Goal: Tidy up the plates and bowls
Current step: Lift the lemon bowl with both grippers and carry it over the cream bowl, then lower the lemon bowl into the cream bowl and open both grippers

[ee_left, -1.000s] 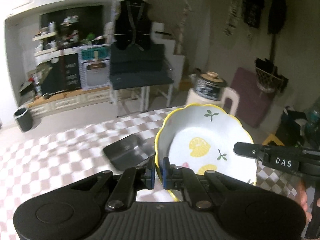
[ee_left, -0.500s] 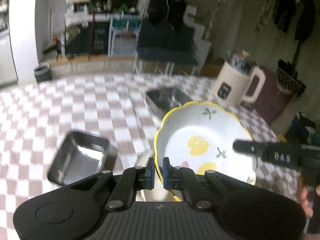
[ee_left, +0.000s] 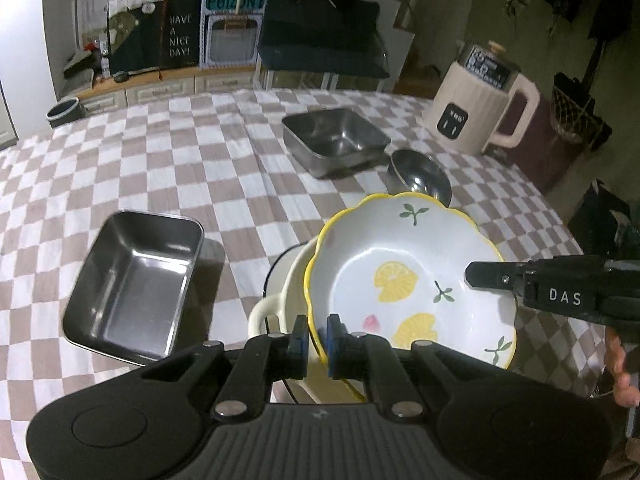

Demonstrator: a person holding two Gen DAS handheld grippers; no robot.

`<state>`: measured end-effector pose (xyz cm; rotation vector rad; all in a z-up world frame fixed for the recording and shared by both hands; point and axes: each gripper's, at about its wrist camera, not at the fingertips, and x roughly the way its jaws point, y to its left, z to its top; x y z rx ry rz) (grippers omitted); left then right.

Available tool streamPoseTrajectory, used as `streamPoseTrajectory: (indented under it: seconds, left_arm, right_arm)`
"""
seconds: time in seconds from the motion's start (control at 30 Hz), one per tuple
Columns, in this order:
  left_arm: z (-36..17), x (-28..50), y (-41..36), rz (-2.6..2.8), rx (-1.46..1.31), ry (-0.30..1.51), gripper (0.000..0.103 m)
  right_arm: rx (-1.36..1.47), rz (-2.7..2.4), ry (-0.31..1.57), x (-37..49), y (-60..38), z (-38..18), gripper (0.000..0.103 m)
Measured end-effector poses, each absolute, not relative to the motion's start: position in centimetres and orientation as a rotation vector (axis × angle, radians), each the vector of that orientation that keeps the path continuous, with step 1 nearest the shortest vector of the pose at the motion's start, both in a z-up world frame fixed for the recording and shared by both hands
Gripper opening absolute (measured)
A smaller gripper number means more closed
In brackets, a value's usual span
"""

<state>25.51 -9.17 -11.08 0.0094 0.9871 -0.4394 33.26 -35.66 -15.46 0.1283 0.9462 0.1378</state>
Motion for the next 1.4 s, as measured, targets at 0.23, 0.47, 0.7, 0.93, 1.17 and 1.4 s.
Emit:
streamPoseTrajectory:
  seconds: [0.23, 0.47, 0.7, 0.93, 1.17, 1.4]
  left_arm:
    - [-13.3, 26.5, -10.0, -0.451, 0.026, 1.065, 0.011]
    - [-13.7, 26.9, -10.5, -0.45, 0.043, 1.078, 0.011]
    - [-14.0, 27.0, -10.7, -0.454, 0.072, 1.08, 0.011]
    - [-14.0, 26.7, -11.3, -0.457, 0.116, 1.07, 0.011]
    - [-13.8, 26.6, -11.2, -0.459, 0.127, 1.069, 0.011]
    - [-13.6, 26.5, -11.3, -0.46, 0.126, 1.064, 0.011]
  right_arm:
    - [0.103, 0.128, 1.005, 33.8, -35.9, -16.4, 0.007]
    - [0.085, 0.123, 1.025, 34.8, -35.9, -17.0, 0.007]
    - [0.069, 0.119, 1.043, 35.3, -35.7, -17.4, 0.008]
    - [0.071, 0.106, 1.058, 35.8, -35.7, -17.9, 0.008]
    - [0.065, 0.103, 1.078, 36.3, -35.6, -18.4, 0.009]
    - [0.062, 0.095, 1.091, 36.7, -35.4, -18.7, 0.01]
